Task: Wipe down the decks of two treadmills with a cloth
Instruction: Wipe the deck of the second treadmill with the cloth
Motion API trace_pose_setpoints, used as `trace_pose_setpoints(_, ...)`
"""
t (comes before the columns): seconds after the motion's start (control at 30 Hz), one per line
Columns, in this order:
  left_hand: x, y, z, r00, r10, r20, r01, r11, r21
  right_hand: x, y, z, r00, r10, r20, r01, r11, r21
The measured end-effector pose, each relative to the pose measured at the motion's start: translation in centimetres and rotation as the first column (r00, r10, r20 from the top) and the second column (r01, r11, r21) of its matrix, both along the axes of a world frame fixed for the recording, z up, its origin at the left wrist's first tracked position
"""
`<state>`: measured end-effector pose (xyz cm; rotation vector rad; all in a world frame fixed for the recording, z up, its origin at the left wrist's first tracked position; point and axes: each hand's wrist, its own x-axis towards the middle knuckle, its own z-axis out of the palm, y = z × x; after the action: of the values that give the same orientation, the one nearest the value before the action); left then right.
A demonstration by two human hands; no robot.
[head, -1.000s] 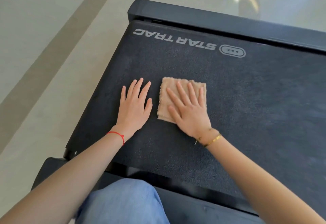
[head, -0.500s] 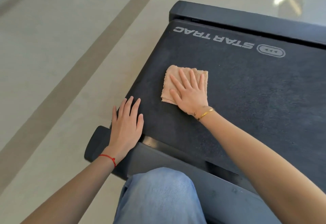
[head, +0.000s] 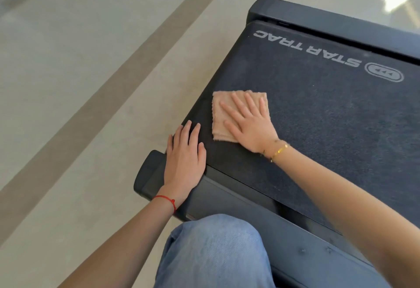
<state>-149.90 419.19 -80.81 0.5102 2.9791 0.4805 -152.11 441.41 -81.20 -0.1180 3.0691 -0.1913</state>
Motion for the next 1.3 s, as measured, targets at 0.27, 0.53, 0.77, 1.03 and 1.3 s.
trace_pose_setpoints(0.27,-0.3,0.0,0.1,1.0,-0.009,-0.009,0.009,0.999,0.033,-6.9,-4.5,0.2,0.999,-0.006,0.032,0.005,1.0,0.017)
trace_pose_setpoints(0.53,-0.2,-0.2,-0.1,1.0,0.001,0.003,-0.001,0.999,0.047,-8.5,-0.5,0.0,0.998,0.063,-0.008,-0.063,0.998,-0.003)
trace_pose_setpoints(0.77,-0.4,0.0,-0.5,1.0,0.019,0.017,-0.02,0.998,0.051,-16.9,4.6,0.5,0.977,-0.188,0.102,0.19,0.982,-0.01)
trace_pose_setpoints(1.03,-0.3,0.0,0.1,1.0,0.013,0.01,-0.013,0.999,0.051,-8.0,0.2,0.0,1.0,-0.007,-0.01,0.007,1.0,-0.021)
trace_pose_setpoints(1.3,-0.2,0.0,0.4,1.0,0.008,0.001,-0.008,0.999,0.051,4.8,-2.1,0.0,1.0,-0.016,-0.018,0.016,1.0,-0.014)
